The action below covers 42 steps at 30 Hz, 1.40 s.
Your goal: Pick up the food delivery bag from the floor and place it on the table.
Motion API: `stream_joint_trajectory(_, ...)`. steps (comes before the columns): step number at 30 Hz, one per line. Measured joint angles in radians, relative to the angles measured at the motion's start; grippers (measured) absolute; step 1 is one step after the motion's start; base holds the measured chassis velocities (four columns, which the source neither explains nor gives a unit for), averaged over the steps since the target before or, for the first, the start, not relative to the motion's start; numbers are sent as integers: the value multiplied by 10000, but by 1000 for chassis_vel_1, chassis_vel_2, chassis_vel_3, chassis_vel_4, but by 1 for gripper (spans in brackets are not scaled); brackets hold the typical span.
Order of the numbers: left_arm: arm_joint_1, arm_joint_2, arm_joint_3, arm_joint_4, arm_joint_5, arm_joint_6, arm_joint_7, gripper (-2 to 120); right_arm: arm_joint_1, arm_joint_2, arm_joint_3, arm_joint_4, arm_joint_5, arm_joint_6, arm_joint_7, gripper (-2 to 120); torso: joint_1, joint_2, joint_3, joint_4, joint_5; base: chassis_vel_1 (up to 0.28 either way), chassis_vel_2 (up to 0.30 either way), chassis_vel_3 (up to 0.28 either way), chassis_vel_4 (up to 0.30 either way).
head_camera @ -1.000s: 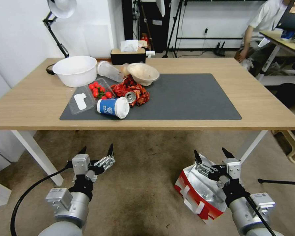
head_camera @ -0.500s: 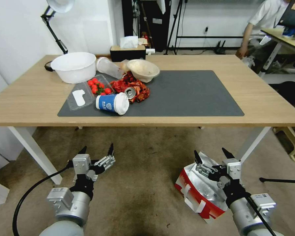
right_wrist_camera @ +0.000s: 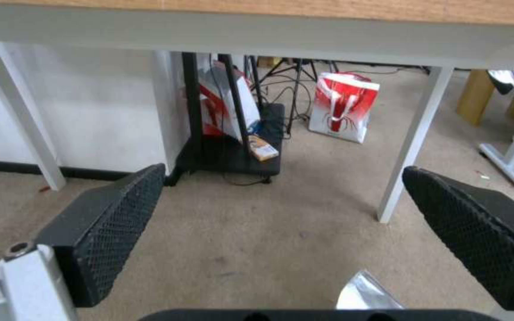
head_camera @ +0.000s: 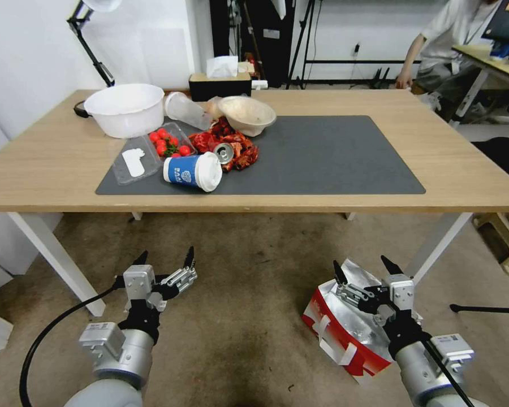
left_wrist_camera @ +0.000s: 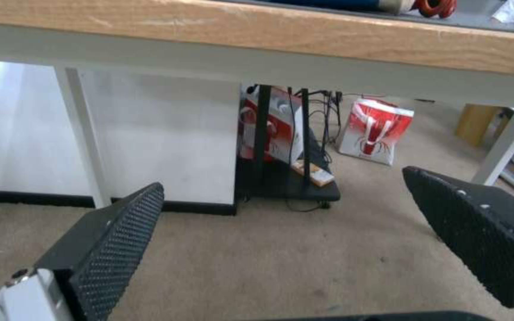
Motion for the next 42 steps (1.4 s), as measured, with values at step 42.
stream_joint_trajectory(42,-189,-59,33,211,70,-132,-23,100,103,1,-15,-164,-27,1,-181,100,-639,-1722,-1082,-1,0,0,0,0,0)
